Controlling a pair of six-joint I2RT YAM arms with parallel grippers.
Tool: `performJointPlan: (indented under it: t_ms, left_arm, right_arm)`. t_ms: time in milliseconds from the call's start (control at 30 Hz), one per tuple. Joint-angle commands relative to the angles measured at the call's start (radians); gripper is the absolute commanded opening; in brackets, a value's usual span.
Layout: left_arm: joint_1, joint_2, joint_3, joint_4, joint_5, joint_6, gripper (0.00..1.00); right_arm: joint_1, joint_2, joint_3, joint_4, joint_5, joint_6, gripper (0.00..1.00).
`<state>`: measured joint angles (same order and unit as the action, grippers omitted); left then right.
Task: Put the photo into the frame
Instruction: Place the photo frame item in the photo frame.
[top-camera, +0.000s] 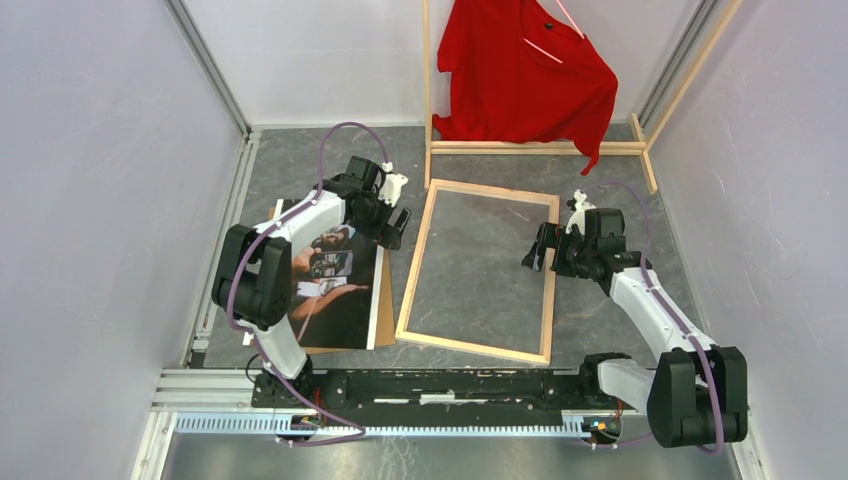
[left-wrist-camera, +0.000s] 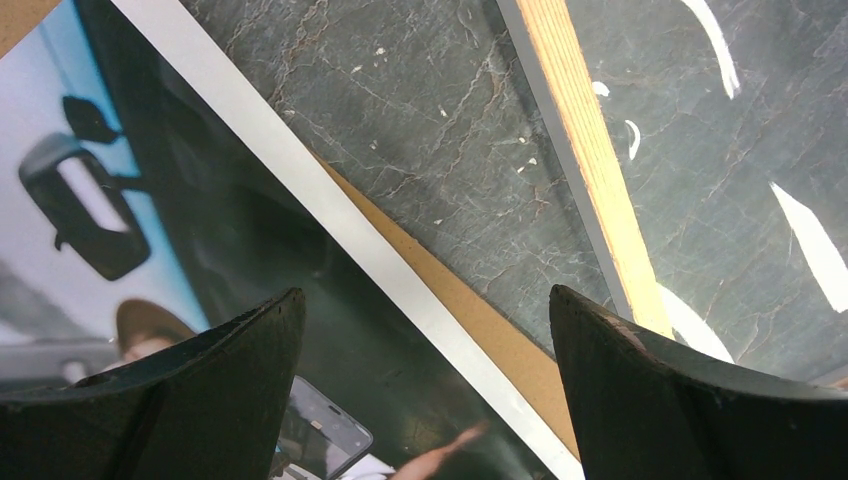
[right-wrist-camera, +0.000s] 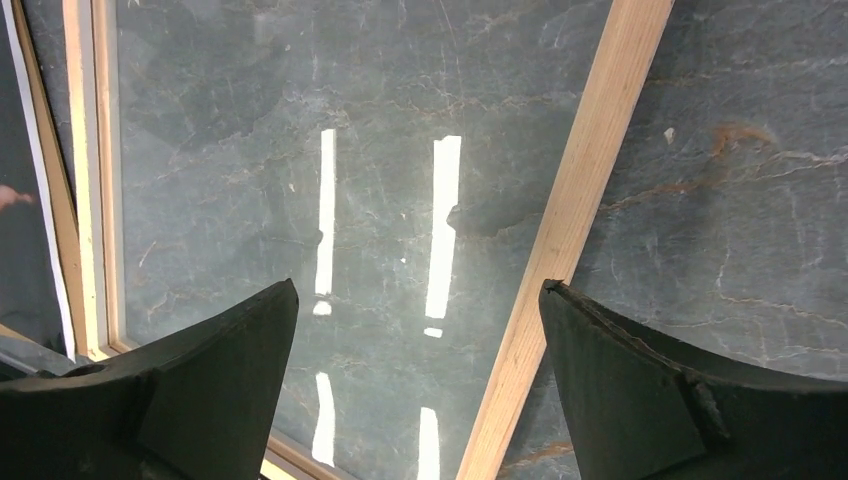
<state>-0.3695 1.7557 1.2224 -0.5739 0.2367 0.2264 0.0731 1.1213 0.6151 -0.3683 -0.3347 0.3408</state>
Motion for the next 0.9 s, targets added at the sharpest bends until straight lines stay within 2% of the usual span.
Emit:
performJointPlan:
  t_ms: [0,433,867]
  left_arm:
    - [-0.009,-0.009,0.003,0.017,0.001,0.035,0.97]
    - [-0.015,-0.006,-0.001,0.017,0.005,0.036,0.97]
    - [-0.050,0.062,-0.005,0.041,-0.014,0.034,0.96]
  right_arm:
    - [0.023,-0.008,0.052,-0.026,0.060,-0.029,0.98]
    - [0.030,0.032,0.035,-0.003,0.069,-0.024,0.98]
    - [0.030,0.064,-0.019,0.060,0.018,0.002,0.93]
